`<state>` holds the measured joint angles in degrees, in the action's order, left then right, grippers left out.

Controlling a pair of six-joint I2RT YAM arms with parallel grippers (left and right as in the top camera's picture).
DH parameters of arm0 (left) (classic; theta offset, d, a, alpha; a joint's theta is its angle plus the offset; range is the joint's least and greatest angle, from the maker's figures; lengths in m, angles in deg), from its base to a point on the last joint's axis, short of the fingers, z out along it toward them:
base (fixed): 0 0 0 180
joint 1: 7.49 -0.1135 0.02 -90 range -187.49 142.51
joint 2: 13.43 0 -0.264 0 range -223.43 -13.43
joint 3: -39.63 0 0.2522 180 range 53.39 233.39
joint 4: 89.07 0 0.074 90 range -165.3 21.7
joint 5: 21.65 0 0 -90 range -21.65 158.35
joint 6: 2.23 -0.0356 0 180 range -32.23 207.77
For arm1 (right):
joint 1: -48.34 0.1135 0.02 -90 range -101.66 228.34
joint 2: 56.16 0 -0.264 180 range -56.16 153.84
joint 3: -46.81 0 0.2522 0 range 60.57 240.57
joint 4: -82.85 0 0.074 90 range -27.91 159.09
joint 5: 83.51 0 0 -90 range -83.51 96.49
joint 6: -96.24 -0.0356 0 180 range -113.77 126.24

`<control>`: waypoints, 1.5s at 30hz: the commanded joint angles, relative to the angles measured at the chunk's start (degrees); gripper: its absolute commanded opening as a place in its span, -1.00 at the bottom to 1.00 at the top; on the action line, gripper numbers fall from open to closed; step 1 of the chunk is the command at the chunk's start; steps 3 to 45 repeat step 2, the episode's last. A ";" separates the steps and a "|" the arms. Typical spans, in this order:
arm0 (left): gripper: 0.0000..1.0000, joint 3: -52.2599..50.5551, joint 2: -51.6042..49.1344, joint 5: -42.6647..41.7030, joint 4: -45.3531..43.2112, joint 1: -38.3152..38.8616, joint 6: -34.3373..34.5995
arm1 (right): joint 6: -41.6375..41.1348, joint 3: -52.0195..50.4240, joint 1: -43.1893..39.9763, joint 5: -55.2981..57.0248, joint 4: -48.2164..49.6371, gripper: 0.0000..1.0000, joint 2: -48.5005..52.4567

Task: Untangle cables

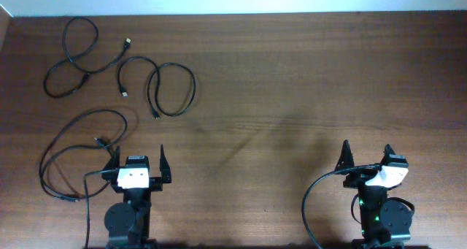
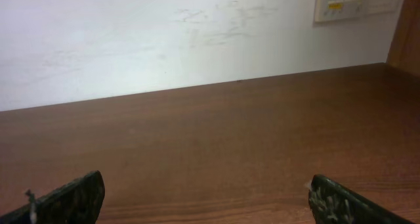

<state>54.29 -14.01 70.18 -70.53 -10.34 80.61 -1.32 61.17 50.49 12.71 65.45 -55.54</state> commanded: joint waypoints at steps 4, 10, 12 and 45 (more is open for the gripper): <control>0.98 -0.33 0.24 -0.79 0.00 0.09 -0.90 | -0.44 -0.28 0.42 1.53 -0.42 0.97 -0.42; 0.98 -0.33 0.24 -0.79 0.00 0.09 -0.90 | -0.44 -0.28 0.42 1.53 -0.42 0.97 -0.42; 0.98 -0.33 0.24 -0.79 0.00 0.09 -0.90 | -0.44 -0.28 0.42 1.53 -0.42 0.97 -0.42; 0.98 -0.33 0.24 -0.79 0.00 0.09 -0.90 | -0.44 -0.28 0.42 1.53 -0.42 0.97 -0.42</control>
